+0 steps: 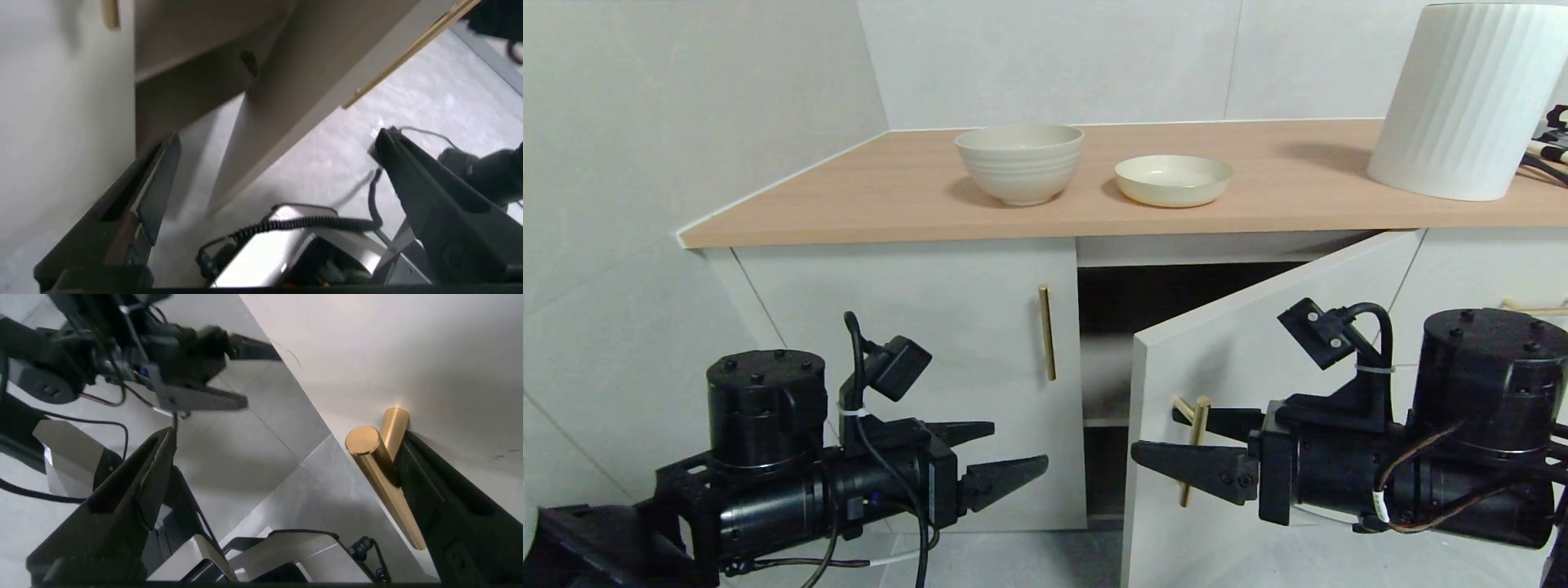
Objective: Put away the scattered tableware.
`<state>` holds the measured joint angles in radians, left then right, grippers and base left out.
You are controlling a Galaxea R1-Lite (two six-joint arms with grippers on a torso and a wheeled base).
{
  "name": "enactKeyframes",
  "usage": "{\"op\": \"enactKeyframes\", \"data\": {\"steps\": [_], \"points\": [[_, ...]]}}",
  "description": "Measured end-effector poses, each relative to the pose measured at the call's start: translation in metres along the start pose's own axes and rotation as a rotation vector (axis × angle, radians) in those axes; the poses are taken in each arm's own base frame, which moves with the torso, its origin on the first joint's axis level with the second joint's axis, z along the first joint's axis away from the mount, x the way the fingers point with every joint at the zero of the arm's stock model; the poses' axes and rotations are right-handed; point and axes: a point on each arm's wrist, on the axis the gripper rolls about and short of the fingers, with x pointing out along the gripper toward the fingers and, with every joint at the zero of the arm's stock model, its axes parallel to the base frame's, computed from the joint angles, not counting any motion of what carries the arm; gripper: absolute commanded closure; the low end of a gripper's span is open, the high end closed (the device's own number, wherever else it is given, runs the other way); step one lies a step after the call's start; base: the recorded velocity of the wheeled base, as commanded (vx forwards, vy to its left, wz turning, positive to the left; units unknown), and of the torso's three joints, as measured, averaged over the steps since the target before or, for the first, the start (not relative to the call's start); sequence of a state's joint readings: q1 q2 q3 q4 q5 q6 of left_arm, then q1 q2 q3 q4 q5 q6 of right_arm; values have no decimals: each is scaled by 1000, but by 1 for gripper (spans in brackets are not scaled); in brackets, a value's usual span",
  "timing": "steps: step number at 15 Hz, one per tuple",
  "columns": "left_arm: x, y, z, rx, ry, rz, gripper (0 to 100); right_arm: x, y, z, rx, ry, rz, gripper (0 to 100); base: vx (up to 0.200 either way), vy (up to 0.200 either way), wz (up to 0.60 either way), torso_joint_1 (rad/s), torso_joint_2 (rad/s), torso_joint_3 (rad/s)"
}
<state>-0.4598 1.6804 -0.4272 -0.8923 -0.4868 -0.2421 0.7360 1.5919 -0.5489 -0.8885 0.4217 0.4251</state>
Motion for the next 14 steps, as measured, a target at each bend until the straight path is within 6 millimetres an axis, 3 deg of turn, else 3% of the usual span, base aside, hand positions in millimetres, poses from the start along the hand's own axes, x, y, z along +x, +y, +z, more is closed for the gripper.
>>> {"op": "enactKeyframes", "data": {"steps": [1, 6, 9, 14], "points": [[2, 0, -2, -4, 9, -1, 100, 0, 0, 0, 0, 0, 0, 0, 0, 0, 0, 0, 0, 0], [7, -3, 0, 11, -3, -22, 100, 1, -1, -1, 1, 3, -2, 0, 0, 0, 0, 0, 0, 0], [16, -3, 13, 39, -93, -51, 100, 1, -1, -1, 2, 5, -3, 0, 0, 0, 0, 0, 0, 0], [58, 2, 24, 85, -157, -106, 100, 0, -1, -2, 2, 5, -3, 0, 0, 0, 0, 0, 0, 0]]}}
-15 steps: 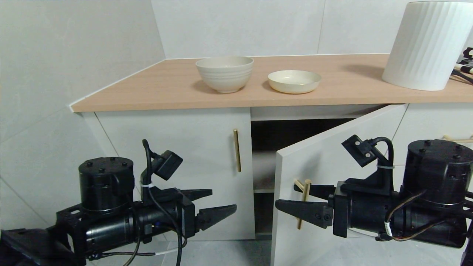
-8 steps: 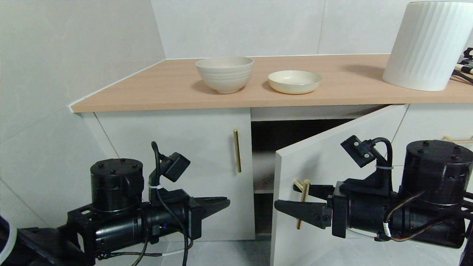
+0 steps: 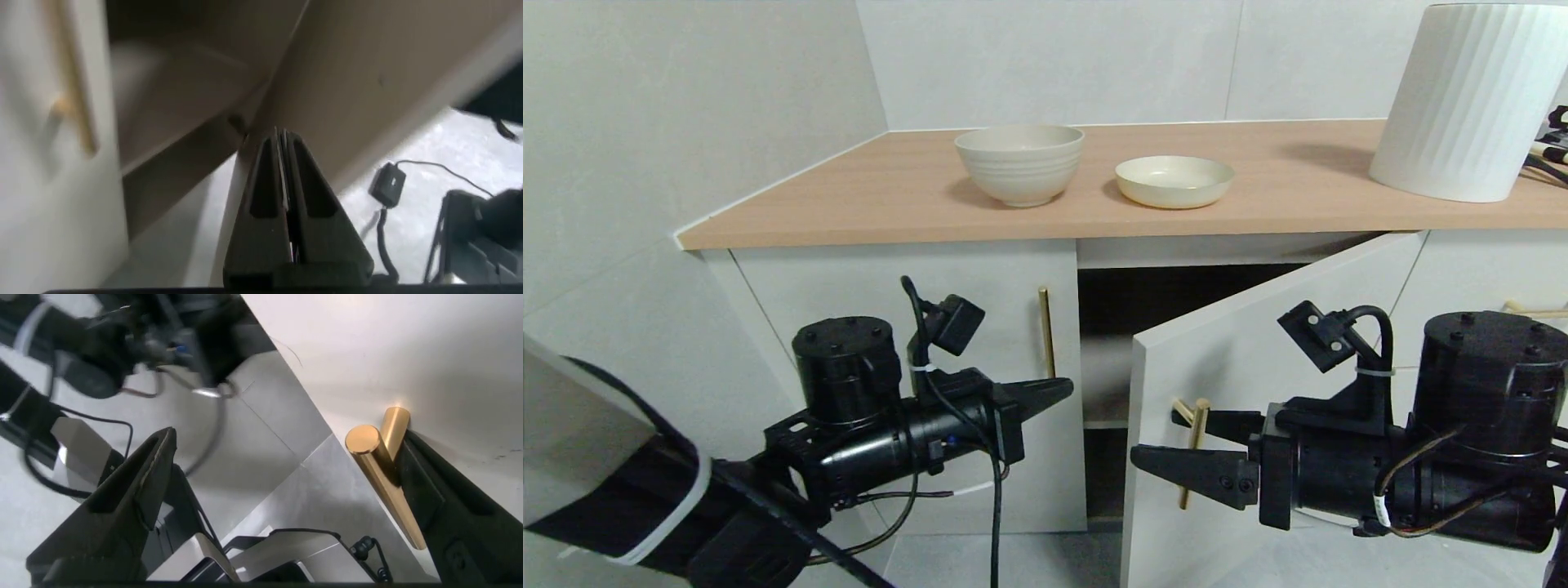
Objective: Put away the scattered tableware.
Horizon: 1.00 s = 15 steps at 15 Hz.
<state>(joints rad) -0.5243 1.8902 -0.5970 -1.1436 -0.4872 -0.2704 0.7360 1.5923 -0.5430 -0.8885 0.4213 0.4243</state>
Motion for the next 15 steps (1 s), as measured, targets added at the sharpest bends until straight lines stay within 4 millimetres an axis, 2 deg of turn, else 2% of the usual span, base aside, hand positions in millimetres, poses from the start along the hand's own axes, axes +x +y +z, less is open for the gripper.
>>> {"op": "enactKeyframes", "data": {"steps": [2, 5, 7, 9, 15], "points": [[22, -4, -5, 15, -1, -50, 100, 0, 0, -1, -1, 3, -1, 0, 0, 0, 0, 0, 0, 0], [45, -13, -17, 45, -31, -106, 100, -2, 0, -2, -4, 8, -4, 0, 0, 0, 0, 0, 0, 0], [55, -17, -23, 46, -26, -116, 100, -3, 0, -3, -13, 10, -6, 0, 0, 0, 0, 0, 0, 0], [65, -18, -21, 54, -37, -128, 100, -7, -1, -5, -46, 13, -18, 0, 0, 0, 0, 0, 0, 0], [83, -25, -22, 51, -19, -139, 100, -20, -18, -10, -87, 21, -103, 0, 0, 0, 0, 0, 0, 0]]}}
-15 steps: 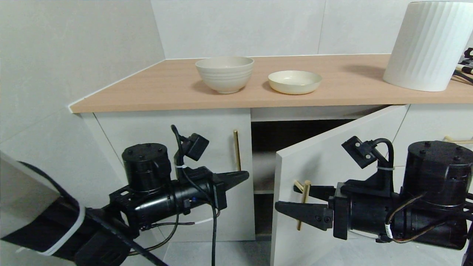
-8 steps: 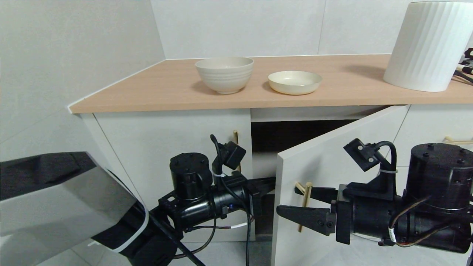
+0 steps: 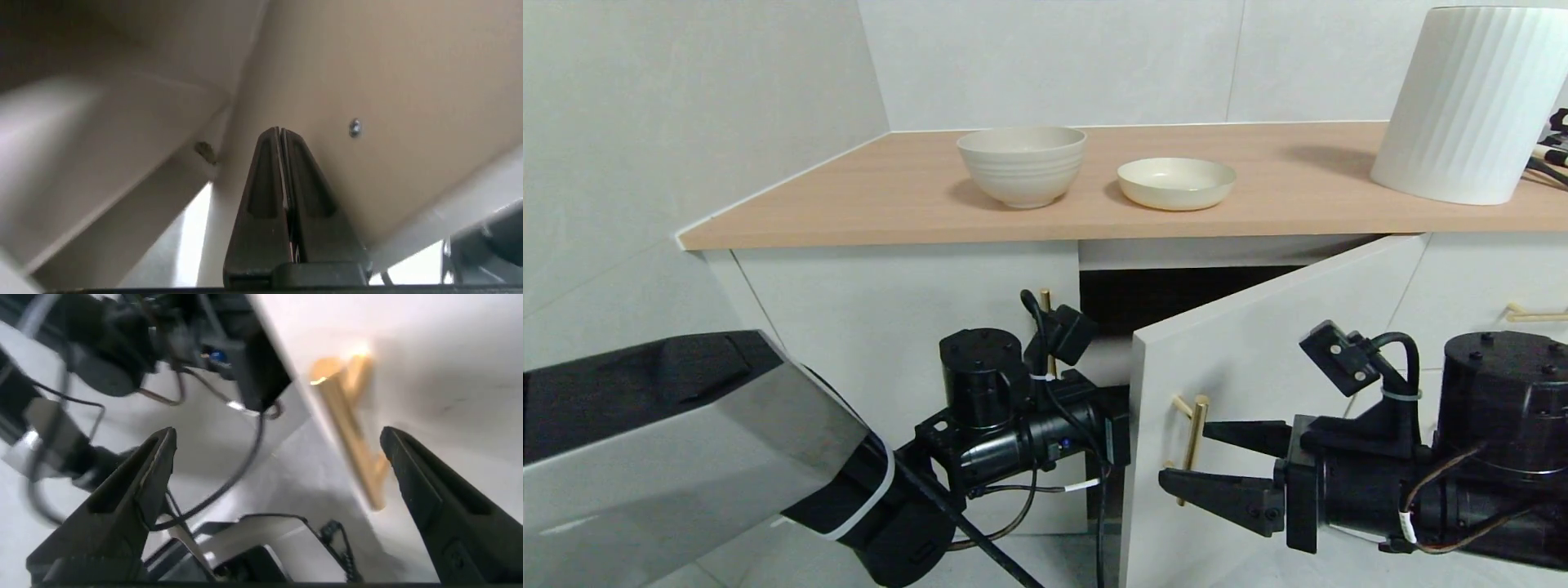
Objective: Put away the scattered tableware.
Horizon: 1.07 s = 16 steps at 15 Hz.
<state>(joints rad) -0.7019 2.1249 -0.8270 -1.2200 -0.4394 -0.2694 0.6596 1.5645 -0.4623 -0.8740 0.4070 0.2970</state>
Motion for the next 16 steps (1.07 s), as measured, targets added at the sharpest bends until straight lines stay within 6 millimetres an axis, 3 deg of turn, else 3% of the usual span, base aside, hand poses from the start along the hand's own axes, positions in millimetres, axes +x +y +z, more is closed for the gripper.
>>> {"op": "enactKeyframes", "data": {"steps": [4, 12, 16], "points": [[5, -3, 1, -1, 3, 7, 100, -12, -2, -8, 12, 40, -61, 0, 0, 0, 0, 0, 0, 0], [-5, -11, 0, -5, 9, 29, 100, -61, 16, -21, 25, 100, -153, 0, 0, 0, 0, 0, 0, 0], [-7, -14, 0, -8, 14, 24, 100, -68, 20, -29, 23, 109, -143, 0, -200, 0, 0, 11, 0, -2]]}}
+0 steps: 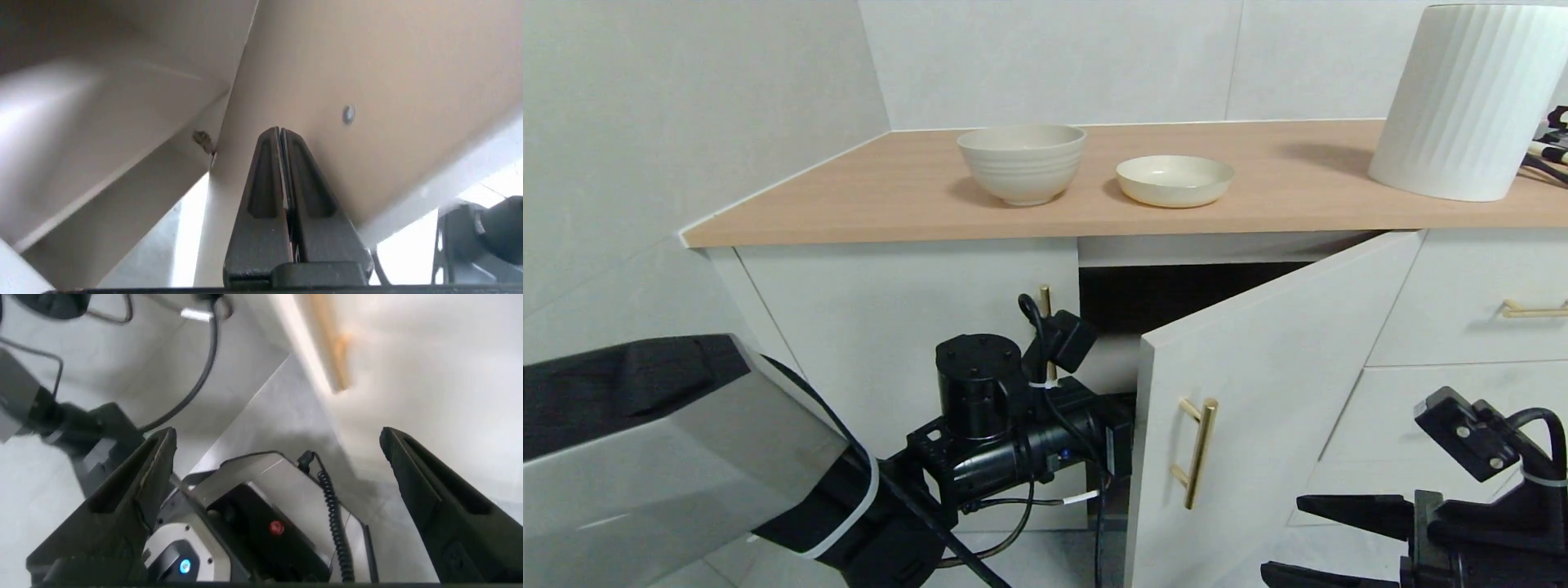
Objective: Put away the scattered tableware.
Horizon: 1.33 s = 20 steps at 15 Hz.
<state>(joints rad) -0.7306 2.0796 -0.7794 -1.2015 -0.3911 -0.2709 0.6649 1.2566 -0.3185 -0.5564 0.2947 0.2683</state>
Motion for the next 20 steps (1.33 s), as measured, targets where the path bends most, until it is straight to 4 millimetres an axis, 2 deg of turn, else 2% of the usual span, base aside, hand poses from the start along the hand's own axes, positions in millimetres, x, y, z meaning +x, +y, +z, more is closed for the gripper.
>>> {"op": "enactKeyframes", "data": {"steps": [2, 5, 13, 19, 20], "points": [[1, -4, 0, 2, 1, -14, 100, -1, 3, -1, -9, 1, 16, 0, -200, 0, 0, -7, 5, -5], [4, -3, 3, 0, 3, -9, 100, -3, 7, -3, -18, 3, 30, 0, 0, 0, 0, 0, 0, 0], [29, -4, 13, -18, 56, -1, 100, -4, 8, -3, -20, 0, 35, 0, 0, 0, 0, 0, 0, 0], [48, -9, 18, -13, 58, -19, 100, -4, 8, -4, -21, 5, 37, 0, -200, 0, 0, 6, 1, 5], [50, -9, 18, -13, 59, -19, 100, -4, 8, -3, -21, 4, 37, 0, 0, 0, 0, 0, 0, 0]]}}
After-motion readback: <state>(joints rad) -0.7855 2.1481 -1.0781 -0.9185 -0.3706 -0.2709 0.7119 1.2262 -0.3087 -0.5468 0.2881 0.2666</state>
